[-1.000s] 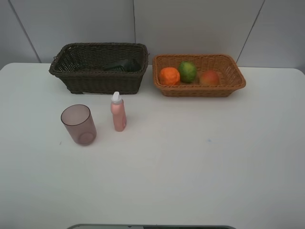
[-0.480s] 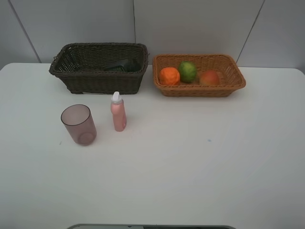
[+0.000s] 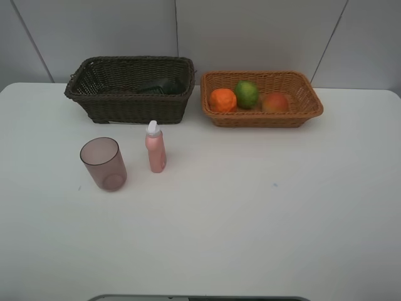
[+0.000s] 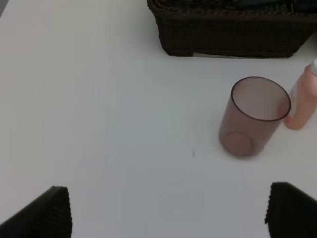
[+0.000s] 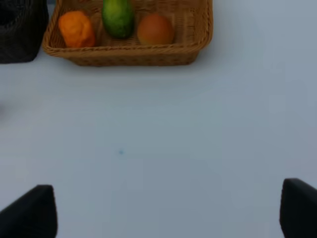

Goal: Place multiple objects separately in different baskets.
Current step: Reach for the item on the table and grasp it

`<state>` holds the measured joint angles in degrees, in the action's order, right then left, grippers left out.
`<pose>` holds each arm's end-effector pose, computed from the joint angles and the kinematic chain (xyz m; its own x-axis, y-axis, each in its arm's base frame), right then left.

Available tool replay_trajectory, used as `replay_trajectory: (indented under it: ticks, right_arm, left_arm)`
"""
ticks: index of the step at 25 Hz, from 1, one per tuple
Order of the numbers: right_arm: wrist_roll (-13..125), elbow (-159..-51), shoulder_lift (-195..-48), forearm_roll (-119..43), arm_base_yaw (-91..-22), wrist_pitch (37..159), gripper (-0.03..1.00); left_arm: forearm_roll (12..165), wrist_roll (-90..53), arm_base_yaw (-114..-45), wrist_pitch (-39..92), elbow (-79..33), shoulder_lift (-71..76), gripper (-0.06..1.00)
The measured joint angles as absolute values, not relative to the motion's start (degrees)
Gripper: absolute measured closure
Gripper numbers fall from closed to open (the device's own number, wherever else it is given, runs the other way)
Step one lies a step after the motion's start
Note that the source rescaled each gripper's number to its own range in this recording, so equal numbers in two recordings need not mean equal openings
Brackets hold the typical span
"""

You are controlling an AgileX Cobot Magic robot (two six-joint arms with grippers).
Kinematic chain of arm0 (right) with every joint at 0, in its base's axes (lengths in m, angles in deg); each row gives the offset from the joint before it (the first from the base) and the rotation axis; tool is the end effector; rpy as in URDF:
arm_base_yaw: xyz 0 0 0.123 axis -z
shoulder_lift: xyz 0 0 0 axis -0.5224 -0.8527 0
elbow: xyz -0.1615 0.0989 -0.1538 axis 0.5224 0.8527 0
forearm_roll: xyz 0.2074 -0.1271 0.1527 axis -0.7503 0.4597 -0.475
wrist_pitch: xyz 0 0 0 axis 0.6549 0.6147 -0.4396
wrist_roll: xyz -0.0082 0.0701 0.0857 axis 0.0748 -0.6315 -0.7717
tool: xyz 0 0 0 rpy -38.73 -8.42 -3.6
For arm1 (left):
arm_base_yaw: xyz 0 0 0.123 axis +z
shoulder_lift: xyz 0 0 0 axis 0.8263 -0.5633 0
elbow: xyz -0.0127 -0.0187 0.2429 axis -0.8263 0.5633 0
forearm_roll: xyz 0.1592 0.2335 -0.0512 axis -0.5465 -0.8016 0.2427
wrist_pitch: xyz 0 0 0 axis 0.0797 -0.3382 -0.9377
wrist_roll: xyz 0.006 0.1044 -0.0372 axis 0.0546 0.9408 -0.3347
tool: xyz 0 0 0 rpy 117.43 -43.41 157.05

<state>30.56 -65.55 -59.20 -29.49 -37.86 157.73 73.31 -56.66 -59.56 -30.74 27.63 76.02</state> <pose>0.0871 0.0088 0.3231 -0.5619 -0.0236 -0.8269 -0.0827 0.9962 0.0277 0.0841 -0.0026 0.2875 -0.4467 -0.0268 -0.8943 0.0167 0.9991 -0.0383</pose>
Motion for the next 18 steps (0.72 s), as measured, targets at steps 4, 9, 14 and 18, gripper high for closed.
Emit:
replay_trajectory:
  ticks: [4, 9, 14, 18]
  right_arm:
    - [32.1, -60.7, -53.0, -29.5, -37.9, 152.4, -0.03]
    - [32.3, -55.6, -48.7, -29.5, -37.9, 150.8, -0.03]
    - [32.3, -55.1, -48.1, -29.2, -37.8, 150.0, -0.03]
    - [32.3, -55.1, -48.0, -28.5, -35.3, 149.8, -0.03]
  left_arm:
    - [73.3, -56.7, -59.6, -30.7, 27.6, 76.0, -0.05]
    - [73.3, -56.7, -59.6, -30.7, 27.6, 76.0, -0.05]
    - [73.3, -56.7, -59.6, -30.7, 27.6, 76.0, -0.05]
    - [73.3, -56.7, -59.6, -30.7, 27.6, 76.0, -0.05]
